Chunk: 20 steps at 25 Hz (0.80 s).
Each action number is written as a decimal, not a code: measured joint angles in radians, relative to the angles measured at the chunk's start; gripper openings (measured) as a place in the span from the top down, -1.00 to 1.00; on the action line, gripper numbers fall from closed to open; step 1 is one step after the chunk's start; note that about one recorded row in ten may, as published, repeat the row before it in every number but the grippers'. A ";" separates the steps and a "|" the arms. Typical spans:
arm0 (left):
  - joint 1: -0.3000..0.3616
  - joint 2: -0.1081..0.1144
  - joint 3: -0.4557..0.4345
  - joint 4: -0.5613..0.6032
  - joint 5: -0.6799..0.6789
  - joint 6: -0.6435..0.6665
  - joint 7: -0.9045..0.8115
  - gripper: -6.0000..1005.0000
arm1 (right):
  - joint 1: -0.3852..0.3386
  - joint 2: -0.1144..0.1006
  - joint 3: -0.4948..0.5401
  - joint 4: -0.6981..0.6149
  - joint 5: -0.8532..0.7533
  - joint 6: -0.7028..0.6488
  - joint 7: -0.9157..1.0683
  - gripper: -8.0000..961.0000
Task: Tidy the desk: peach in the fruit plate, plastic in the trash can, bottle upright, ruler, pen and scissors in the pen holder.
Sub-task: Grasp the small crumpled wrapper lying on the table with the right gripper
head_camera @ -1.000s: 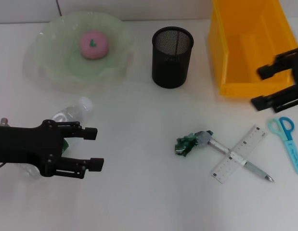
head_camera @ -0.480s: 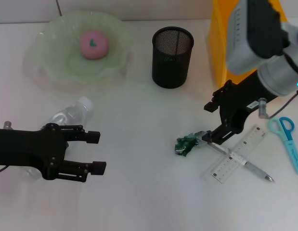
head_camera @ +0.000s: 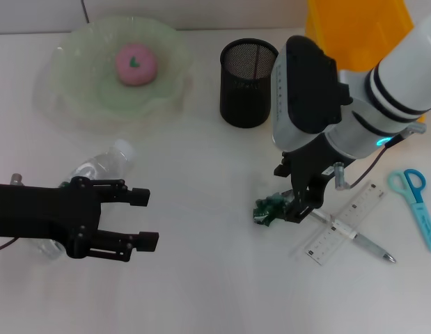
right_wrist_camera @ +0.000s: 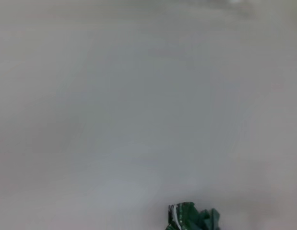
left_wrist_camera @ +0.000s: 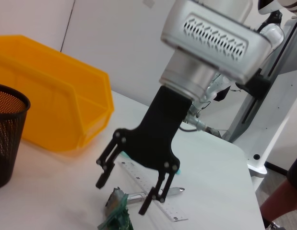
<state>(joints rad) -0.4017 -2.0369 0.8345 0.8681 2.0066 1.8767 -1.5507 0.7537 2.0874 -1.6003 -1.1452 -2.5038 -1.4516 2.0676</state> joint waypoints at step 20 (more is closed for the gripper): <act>-0.015 -0.002 0.000 -0.009 0.000 -0.013 0.005 -0.66 | 0.058 0.001 -0.035 0.138 0.044 0.053 0.017 0.25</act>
<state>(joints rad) -0.4163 -2.0388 0.8345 0.8589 2.0064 1.8635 -1.5453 0.8113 2.0886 -1.6357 -1.0070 -2.4601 -1.3990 2.0846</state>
